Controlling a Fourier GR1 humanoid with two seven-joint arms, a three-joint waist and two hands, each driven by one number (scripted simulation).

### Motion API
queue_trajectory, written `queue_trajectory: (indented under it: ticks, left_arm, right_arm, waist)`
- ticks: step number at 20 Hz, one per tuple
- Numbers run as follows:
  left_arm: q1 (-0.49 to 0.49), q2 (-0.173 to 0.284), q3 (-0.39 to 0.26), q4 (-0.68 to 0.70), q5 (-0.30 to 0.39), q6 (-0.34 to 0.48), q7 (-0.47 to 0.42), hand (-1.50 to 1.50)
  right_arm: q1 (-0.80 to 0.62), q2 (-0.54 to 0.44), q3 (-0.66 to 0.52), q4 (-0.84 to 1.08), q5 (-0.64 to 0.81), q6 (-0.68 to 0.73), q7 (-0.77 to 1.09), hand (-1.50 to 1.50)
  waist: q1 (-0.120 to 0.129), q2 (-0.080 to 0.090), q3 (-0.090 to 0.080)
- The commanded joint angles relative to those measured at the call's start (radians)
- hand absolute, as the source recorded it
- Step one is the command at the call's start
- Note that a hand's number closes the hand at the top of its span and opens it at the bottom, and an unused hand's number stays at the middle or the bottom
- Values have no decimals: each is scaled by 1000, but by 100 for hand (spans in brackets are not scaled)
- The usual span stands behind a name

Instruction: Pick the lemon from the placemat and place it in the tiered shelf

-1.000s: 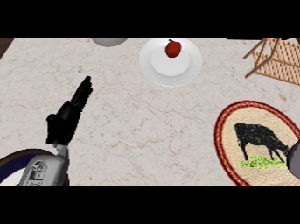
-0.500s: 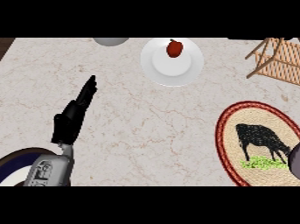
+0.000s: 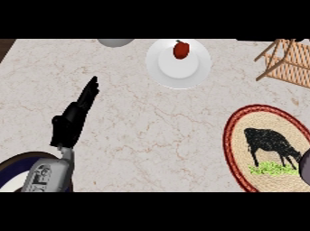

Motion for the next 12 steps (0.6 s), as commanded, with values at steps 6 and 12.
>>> queue_trajectory:
  ticks: [6,12]
  left_arm:
    - [23,-28,-28,-58,-31,39,25,0]
    - [32,-24,-18,31,-37,37,-54,0]
  right_arm:
    - [1,-104,52,197,134,-146,156,-150]
    - [-3,-102,15,204,66,-160,129,-150]
  waist:
    - [7,2,-1]
    - [-9,-2,-1]
